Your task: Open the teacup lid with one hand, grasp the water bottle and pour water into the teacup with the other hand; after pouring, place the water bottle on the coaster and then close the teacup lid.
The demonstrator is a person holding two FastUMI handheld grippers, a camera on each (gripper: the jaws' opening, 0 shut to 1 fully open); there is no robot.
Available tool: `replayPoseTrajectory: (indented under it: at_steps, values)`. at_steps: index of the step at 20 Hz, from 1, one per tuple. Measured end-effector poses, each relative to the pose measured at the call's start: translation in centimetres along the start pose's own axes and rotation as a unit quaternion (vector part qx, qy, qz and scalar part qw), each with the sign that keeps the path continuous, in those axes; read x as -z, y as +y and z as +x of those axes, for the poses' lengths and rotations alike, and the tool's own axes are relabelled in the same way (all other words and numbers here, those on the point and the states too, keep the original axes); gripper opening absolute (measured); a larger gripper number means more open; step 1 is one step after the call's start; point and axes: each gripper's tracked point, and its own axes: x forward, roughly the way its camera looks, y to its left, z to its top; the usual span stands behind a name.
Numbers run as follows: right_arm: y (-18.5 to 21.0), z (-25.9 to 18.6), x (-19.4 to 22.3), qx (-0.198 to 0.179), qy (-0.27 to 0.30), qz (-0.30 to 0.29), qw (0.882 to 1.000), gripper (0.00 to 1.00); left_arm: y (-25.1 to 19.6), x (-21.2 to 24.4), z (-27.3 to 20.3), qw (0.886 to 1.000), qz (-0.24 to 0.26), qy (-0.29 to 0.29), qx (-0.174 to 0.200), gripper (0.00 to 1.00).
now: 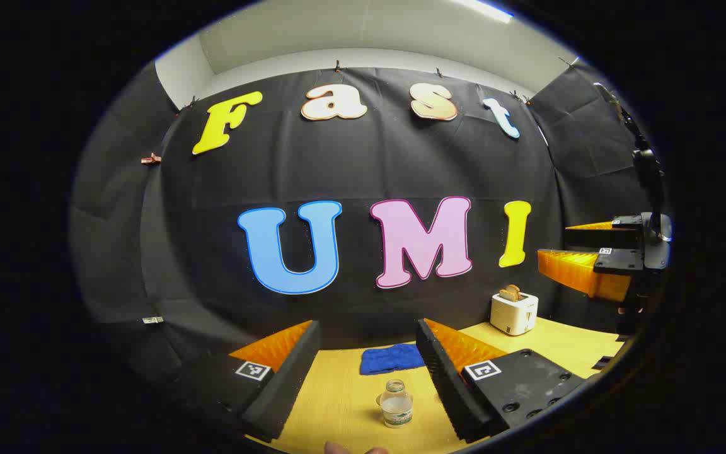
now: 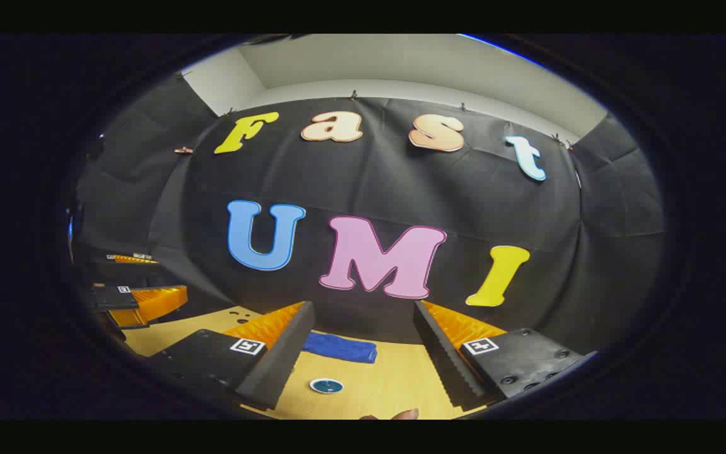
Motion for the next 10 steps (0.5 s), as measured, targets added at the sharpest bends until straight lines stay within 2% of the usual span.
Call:
replayPoseTrajectory:
  at_steps: [2,3,4,10]
  values:
    - [0.21,-0.05,0.14,-0.002,0.001,-0.002,1.000,0.98,0.08,0.35,0.13,1.000,0.000,0.005,-0.001,0.96]
    - [0.28,-0.01,0.09,-0.003,0.001,-0.004,1.000,0.98,0.11,0.47,0.20,1.000,0.000,0.006,0.000,1.00]
    - [0.25,0.03,0.13,-0.003,0.000,-0.005,1.000,0.98,0.12,0.55,0.26,1.000,0.000,0.008,0.000,0.98]
    - [-0.07,0.48,-0.03,0.001,-0.003,-0.008,1.000,0.98,-0.15,0.41,0.53,1.000,0.008,0.009,0.004,0.98]
